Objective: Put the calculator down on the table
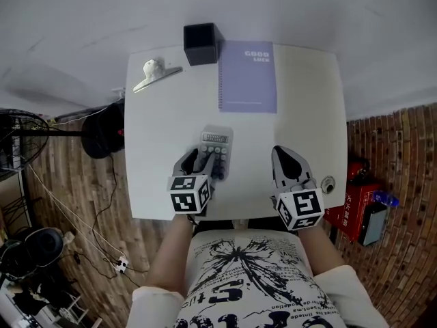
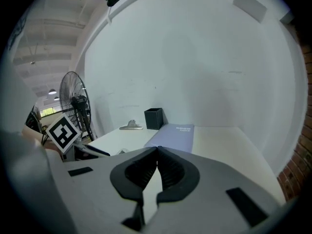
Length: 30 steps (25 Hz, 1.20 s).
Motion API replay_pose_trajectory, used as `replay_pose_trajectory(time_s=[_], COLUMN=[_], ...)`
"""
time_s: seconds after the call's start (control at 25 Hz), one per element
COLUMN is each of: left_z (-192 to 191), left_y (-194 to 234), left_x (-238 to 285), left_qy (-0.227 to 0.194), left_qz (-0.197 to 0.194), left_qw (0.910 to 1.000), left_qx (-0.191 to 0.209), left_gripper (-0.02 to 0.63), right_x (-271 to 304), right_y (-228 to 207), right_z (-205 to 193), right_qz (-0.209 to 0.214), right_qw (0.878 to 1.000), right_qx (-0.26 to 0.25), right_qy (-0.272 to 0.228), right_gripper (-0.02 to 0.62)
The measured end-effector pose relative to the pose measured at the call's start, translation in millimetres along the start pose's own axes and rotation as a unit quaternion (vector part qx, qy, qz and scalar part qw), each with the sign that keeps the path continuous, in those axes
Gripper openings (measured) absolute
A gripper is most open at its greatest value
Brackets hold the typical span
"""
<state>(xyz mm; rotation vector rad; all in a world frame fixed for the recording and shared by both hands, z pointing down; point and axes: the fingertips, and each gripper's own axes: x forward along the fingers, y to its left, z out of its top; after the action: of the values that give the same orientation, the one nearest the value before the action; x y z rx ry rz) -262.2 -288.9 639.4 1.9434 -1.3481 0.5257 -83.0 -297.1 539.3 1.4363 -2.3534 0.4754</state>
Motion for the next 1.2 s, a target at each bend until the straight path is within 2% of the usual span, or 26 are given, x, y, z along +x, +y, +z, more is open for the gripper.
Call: replay_pose_trajectory(time_s=[0.2, 0.4, 0.56, 0.76, 1.0, 1.2], left_z=[23, 70, 108, 141, 155, 154], left_y=[-16, -43, -67, -110, -144, -156], left_x=[-21, -61, -102, -164, -213, -229], left_qy=[-0.032, -0.101, -0.162, -0.230, -0.280, -0.299], left_qz=[-0.015, -0.045, -0.046, -0.055, -0.061, -0.058], left_qw=[0.9989, 0.9922, 0.9815, 0.9618, 0.9403, 0.9334], left_qx=[0.030, 0.058, 0.090, 0.137, 0.184, 0.190], left_gripper=[0.180, 0.120, 0.063, 0.026, 0.014, 0.014], right_x=[-11, -28, -46, -75, -105, -124], right_y=[0, 13, 17, 15, 14, 14], right_z=[13, 43, 71, 102, 128, 138], right_qz=[0.001, 0.033, 0.047, 0.056, 0.073, 0.074], right_qw=[1.000, 0.998, 0.995, 0.989, 0.984, 0.979], right_qx=[-0.014, -0.039, -0.051, -0.059, -0.052, -0.085], right_qy=[-0.012, -0.044, -0.078, -0.120, -0.152, -0.172], right_gripper=[0.014, 0.015, 0.015, 0.015, 0.015, 0.014])
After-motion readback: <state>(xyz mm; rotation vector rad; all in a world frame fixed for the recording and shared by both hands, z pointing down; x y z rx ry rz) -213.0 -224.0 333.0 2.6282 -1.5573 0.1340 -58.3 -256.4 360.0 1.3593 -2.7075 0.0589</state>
